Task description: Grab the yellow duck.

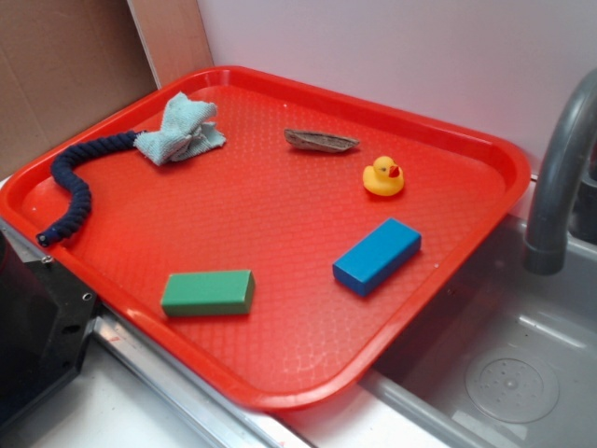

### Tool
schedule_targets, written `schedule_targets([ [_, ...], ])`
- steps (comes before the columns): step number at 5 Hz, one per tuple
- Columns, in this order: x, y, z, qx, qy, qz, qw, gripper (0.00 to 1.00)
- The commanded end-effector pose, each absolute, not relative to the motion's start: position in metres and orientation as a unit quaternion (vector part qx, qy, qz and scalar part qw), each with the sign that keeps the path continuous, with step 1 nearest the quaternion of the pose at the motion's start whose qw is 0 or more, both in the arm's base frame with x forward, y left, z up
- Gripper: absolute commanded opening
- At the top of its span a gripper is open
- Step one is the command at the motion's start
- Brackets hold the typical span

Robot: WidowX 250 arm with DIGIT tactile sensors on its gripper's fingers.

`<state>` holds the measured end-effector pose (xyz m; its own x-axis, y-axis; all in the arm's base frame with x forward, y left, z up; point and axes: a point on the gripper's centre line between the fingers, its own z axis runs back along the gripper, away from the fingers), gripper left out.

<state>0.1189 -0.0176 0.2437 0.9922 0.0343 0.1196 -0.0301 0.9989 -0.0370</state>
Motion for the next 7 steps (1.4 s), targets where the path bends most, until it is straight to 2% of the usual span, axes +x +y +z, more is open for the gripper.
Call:
schedule_targets([
  [1, 0.119, -0.018, 0.244, -0.018, -0.06, 0.016, 0.998, 1.0],
  [3, 0.215, -0.085, 0.175, -0.057, -0.102, -0.17, 0.979, 1.0],
  [4, 0.26, -0.106, 0.138, -0.047, -0.072, -0.212, 0.974, 1.0],
  [5, 0.288, -0.111, 0.099, -0.049, -0.047, -0.222, 0.973, 1.0],
  [6, 0.309, -0.111, 0.07, -0.047, -0.038, -0.224, 0.973, 1.0],
  [7, 0.308, -0.123, 0.043, -0.039, -0.03, -0.244, 0.969, 1.0],
])
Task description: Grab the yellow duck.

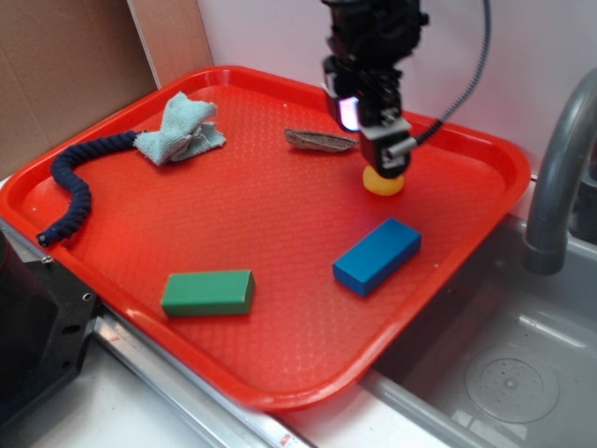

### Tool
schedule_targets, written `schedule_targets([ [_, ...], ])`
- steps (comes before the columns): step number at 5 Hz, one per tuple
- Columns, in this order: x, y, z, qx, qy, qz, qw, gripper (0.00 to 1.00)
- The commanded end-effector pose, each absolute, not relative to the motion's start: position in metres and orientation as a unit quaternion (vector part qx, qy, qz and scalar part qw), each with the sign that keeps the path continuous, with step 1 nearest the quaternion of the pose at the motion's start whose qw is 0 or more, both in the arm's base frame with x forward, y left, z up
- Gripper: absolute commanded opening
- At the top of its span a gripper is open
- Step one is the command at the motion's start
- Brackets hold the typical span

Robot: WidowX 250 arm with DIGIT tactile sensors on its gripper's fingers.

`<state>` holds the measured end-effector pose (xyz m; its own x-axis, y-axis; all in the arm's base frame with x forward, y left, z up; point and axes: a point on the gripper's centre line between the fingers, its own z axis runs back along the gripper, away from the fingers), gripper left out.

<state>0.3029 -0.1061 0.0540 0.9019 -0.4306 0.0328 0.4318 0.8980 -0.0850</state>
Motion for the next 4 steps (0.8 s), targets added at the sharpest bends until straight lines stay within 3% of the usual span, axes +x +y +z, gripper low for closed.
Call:
schedule_targets([
  [1, 0.287, -0.14, 0.014, -0.025, -0.009, -0.252, 0.967, 0.94],
  [2, 0.273, -0.14, 0.023, -0.033, -0.031, -0.247, 0.968, 0.0],
  [3, 0.275, -0.138, 0.04, -0.013, -0.047, -0.246, 0.968, 0.0],
  [4, 0.268, -0.117, 0.087, -0.018, -0.06, -0.195, 0.979, 0.0],
])
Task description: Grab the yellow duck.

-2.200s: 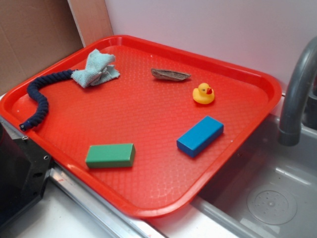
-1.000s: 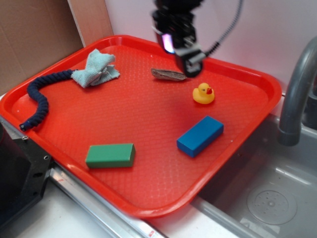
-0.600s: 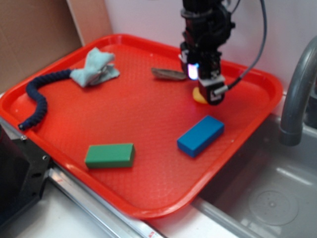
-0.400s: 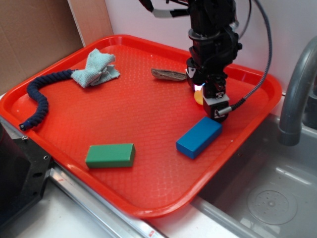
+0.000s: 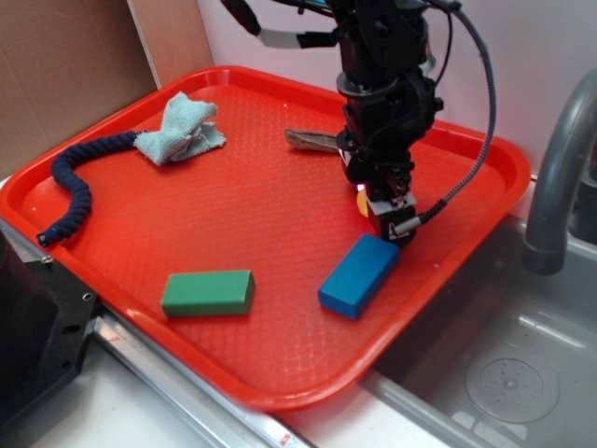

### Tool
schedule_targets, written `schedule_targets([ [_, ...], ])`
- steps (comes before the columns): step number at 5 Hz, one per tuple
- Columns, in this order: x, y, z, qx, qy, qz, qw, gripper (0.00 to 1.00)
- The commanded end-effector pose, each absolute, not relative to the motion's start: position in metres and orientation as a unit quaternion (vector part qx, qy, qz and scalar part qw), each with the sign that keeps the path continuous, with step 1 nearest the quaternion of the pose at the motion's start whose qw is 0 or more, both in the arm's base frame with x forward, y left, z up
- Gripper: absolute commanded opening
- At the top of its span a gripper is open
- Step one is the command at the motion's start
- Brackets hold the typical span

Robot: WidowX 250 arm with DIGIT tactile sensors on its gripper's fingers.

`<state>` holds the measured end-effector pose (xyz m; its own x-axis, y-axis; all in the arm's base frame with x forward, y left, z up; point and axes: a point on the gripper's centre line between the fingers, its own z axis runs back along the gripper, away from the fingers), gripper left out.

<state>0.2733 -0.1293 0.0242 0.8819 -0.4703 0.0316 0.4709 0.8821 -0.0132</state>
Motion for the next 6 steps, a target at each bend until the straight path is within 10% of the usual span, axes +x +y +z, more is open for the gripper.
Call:
schedule_targets([
  [1, 0.258, -0.088, 0.128, -0.014, -0.024, -0.128, 0.991, 0.0],
  [2, 0.23, -0.048, 0.171, 0.008, -0.023, -0.014, 1.0, 0.0],
  [6, 0.169, -0.024, 0.22, 0.03, -0.067, 0.088, 0.993, 0.0],
])
